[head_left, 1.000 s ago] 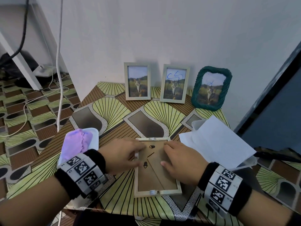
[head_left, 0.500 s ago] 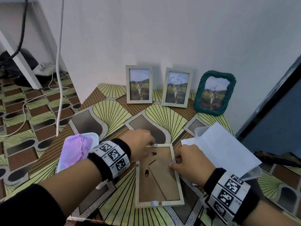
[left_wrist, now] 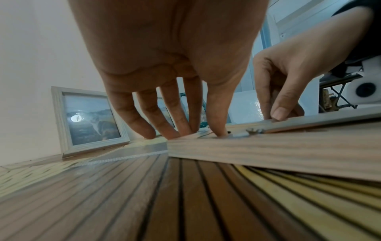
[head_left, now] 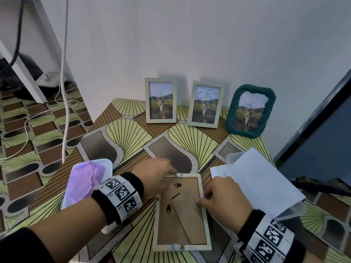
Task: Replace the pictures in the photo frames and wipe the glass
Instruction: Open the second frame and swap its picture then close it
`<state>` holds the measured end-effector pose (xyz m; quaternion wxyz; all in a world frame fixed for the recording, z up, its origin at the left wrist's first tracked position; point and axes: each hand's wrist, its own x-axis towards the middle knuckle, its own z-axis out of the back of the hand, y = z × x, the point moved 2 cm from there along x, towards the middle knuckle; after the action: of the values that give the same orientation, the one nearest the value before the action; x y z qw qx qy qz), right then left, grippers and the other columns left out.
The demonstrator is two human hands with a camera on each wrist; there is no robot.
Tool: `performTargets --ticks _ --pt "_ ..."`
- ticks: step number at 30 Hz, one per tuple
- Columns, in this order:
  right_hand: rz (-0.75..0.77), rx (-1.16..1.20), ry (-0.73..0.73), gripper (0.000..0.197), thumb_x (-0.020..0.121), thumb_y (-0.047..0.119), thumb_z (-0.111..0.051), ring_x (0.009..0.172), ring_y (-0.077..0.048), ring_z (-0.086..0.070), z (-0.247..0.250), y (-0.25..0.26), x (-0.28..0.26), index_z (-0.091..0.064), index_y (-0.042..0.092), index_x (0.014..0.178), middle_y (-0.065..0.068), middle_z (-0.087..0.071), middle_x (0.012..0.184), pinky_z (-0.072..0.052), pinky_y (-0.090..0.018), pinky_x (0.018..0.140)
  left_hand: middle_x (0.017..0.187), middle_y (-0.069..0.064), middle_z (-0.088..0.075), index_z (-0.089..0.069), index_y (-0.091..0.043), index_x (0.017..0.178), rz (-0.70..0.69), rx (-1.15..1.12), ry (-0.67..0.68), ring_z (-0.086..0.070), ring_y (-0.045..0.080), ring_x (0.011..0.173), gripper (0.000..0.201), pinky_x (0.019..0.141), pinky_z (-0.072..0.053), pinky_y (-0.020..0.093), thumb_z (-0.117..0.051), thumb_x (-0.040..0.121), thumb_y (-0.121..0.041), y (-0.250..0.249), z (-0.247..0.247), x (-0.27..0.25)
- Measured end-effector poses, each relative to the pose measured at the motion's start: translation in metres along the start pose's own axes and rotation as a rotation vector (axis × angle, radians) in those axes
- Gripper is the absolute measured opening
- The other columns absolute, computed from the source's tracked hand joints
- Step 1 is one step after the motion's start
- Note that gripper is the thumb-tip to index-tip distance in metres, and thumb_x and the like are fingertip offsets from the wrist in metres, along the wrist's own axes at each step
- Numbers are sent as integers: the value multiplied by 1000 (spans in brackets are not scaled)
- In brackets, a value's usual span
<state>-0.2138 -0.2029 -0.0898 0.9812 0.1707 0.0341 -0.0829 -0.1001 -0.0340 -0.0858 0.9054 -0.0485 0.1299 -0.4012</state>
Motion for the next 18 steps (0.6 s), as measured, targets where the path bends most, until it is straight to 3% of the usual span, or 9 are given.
performTargets --ticks 2,5,9,14,18 --pt "3 4 9 38 88 45 -64 56 -6 -46 0 1 0 -54 20 63 6 -49 60 -20 -14 48 124 -6 -57 -59 -27 133 6 4 -3 -51 15 117 43 100 -43 35 -61 92 -41 0 0 0" --pt "27 -33 -17 37 89 42 -62 64 -13 -49 -2 2 1 -49 19 62 2 -52 66 -22 -17 49 125 -6 -58 -61 -26 130 -19 11 13 -52 16 118 40 100 -43 36 -62 92 -39 0 -2 1" --pt "33 -33 -28 33 89 42 -63 66 -12 -52 -4 2 3 -54 20 66 1 -60 71 -21 -15 49 132 -12 -60 -57 -32 135 57 -18 -22 -51 14 123 46 104 -42 36 -64 90 -42 2 -3 1" --pt "3 8 -33 45 88 41 -65 55 -6 -44 -6 -1 1 -42 22 55 5 -45 58 -19 -12 49 116 -8 -65 -61 -29 123 57 99 -54 -54 20 115 33 97 -44 38 -57 93 -42 -3 -10 -4" --pt "-1 22 -22 50 89 40 -66 52 -5 -41 -5 0 0 -41 19 51 5 -42 55 -19 -14 47 133 -7 -56 -53 -25 134 1 -1 -24 -47 16 125 43 107 -38 35 -58 94 -37 3 -17 -8"
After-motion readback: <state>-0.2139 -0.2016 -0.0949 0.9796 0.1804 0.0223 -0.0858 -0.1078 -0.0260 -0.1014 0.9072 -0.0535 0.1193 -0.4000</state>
